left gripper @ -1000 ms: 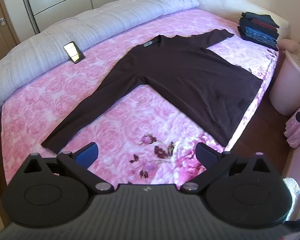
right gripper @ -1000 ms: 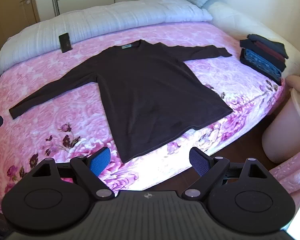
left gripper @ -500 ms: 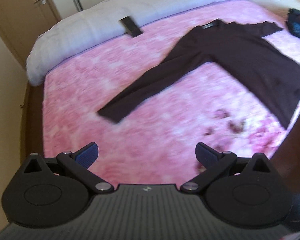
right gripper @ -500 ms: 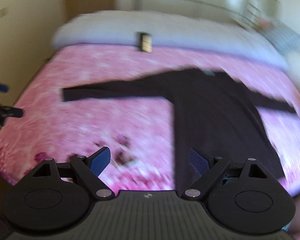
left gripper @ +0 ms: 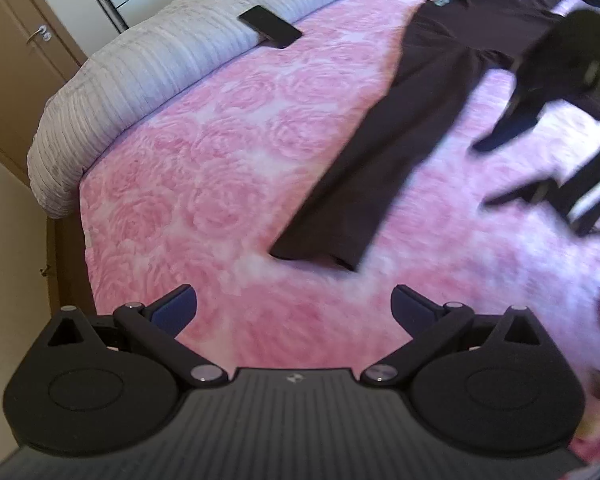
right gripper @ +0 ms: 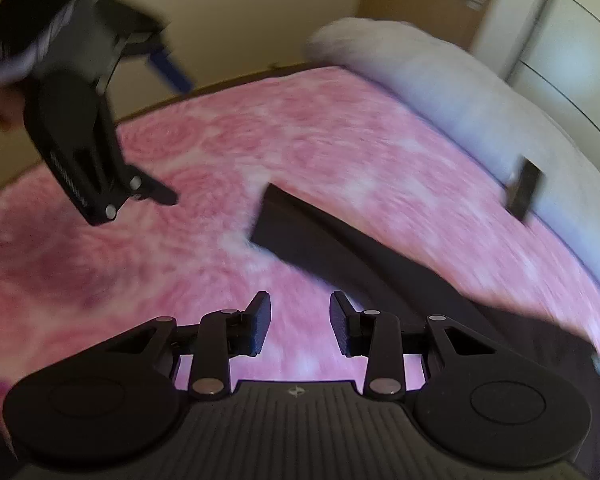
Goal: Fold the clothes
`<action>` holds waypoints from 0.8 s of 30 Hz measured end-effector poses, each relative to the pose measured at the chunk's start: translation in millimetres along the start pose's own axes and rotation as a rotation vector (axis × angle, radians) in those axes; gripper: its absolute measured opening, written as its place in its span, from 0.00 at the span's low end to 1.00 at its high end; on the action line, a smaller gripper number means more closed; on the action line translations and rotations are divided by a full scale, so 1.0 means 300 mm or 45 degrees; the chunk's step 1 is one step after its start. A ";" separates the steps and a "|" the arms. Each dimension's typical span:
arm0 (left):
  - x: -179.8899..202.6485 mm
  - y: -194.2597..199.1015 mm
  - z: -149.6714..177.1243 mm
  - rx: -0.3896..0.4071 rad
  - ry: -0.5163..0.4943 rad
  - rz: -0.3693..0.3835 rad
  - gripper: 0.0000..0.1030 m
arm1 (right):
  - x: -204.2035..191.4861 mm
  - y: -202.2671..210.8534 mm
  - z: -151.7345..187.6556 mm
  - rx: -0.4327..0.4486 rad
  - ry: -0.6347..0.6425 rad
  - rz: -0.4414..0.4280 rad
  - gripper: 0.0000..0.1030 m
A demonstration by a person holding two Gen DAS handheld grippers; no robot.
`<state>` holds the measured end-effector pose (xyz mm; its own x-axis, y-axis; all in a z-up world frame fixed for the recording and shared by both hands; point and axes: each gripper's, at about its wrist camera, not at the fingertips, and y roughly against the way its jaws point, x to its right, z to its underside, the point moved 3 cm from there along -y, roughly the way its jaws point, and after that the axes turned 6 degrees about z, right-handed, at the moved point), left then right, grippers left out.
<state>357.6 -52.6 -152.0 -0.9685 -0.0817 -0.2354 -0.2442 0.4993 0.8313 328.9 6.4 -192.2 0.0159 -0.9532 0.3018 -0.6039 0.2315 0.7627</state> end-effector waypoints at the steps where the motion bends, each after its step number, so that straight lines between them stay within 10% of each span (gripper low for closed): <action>1: -0.023 -0.022 0.007 0.011 0.020 -0.002 0.99 | -0.024 -0.063 -0.007 -0.002 0.050 -0.003 0.35; 11: -0.137 -0.148 0.085 0.035 0.177 0.014 0.99 | -0.171 -0.421 -0.026 0.060 0.461 0.034 0.43; 13: -0.138 -0.161 0.093 0.021 0.182 0.022 0.99 | -0.166 -0.439 -0.045 0.074 0.456 0.041 0.40; 17: -0.126 -0.183 0.085 0.013 0.140 0.041 0.99 | -0.116 -0.440 -0.086 0.064 0.362 0.035 0.00; 24: -0.065 -0.279 0.008 0.035 -0.015 0.082 0.99 | 0.045 -0.230 -0.156 0.159 0.108 0.013 0.00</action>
<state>397.1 -90.7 -218.3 -0.9815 -0.0382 -0.1877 -0.1794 0.5269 0.8308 408.2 -13.4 -213.9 0.0734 -0.9298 0.3607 -0.6989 0.2101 0.6837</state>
